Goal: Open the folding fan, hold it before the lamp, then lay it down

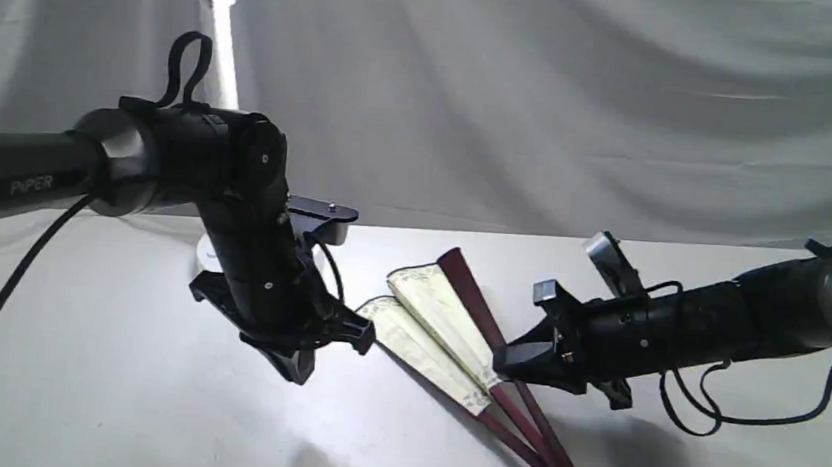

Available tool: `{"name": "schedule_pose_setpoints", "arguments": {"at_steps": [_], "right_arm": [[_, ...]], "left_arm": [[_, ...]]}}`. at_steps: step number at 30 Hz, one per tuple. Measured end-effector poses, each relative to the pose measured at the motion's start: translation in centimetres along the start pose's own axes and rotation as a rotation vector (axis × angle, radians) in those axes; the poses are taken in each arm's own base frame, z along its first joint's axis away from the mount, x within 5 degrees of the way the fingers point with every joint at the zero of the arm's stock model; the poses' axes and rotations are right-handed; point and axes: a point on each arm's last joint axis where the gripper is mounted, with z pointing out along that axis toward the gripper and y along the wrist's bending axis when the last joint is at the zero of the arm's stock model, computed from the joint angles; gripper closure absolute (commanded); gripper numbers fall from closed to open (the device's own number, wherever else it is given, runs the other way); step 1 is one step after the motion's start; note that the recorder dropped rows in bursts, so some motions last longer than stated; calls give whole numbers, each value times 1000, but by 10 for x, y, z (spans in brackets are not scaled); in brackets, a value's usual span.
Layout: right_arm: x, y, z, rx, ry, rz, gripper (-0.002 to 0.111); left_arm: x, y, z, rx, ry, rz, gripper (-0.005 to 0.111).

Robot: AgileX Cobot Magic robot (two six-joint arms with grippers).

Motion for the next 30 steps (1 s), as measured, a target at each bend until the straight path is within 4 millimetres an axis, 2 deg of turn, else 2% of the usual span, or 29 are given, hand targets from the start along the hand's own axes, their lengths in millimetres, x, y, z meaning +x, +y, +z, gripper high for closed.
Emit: {"name": "schedule_pose_setpoints", "arguments": {"at_steps": [14, 21, 30], "right_arm": [[-10, -4, -33, -184, -68, 62, 108], [-12, -7, -37, -189, -88, 68, 108], [-15, -5, -37, -215, -119, 108, 108]], "left_arm": [[2, -1, 0, 8, 19, -1, 106], [1, -7, 0, 77, 7, 54, 106], [-7, -7, -1, 72, -81, 100, 106]]}}
